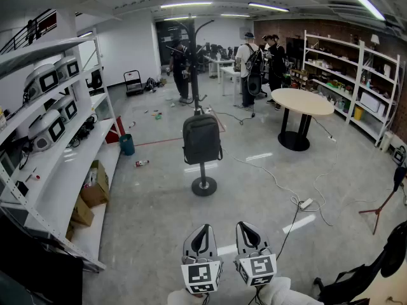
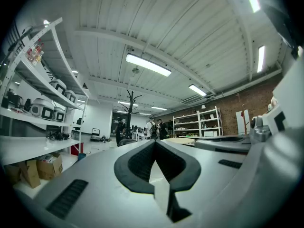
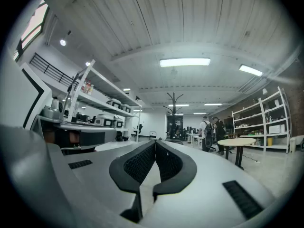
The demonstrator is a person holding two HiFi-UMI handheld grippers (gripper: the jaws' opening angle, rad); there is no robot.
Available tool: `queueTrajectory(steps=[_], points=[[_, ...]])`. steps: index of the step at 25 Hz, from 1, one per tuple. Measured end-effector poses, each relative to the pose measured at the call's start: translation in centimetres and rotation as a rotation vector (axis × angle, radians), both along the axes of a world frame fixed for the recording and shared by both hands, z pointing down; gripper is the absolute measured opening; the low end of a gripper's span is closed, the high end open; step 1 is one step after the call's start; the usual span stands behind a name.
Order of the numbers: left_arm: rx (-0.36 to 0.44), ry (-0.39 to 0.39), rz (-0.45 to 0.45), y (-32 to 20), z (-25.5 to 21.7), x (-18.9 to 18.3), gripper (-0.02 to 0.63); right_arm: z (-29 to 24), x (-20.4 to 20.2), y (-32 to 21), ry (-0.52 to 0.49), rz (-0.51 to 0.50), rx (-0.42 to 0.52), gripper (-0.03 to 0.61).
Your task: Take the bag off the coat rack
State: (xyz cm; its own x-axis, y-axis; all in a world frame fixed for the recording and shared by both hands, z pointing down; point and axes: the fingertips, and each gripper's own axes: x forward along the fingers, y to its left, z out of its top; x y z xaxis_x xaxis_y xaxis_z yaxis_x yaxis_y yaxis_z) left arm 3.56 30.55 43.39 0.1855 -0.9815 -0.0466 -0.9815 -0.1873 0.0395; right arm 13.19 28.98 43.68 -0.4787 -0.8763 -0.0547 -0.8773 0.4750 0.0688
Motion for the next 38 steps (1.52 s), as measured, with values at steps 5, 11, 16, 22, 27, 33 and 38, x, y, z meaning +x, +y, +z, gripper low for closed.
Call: queueTrajectory(steps=[5,11,16,22,27,33,38], points=[[-0.008,-0.008,0.024,-2.2,0.4,1.2,0.0,0.5,1.5,-1.7,-0.018,0.033,-0.013,0.011],[-0.008,-0.012,0.028,-4.1,0.4,1.4,0.0,1.1,2.6,-3.3,-0.029,0.059,-0.033,0.011],[-0.011,-0.013,0.02,-6.3,0.8,0.3,0.0,1.7,1.7,-5.6,-0.034,0.062,-0.039,0.012],[0.001,-0.017,0.022,-10.2,0.7,-1.4,0.0,1.8,-0.4,-9.4,-0.031,0.053,-0.031,0.011],[0.007,-0.019,0.029,-13.7,0.2,-2.9,0.0,1.3,-1.9,-12.9,-0.026,0.059,-0.02,0.011],[0.011,-0.023,0.04,-18.5,-0.2,-4.7,0.0,0.8,-3.7,-17.6,-0.025,0.067,-0.011,0.011],[0.017,-0.031,0.048,-22.4,-0.3,-6.0,0.0,0.7,-5.5,-21.6,-0.029,0.063,-0.003,0.012]])
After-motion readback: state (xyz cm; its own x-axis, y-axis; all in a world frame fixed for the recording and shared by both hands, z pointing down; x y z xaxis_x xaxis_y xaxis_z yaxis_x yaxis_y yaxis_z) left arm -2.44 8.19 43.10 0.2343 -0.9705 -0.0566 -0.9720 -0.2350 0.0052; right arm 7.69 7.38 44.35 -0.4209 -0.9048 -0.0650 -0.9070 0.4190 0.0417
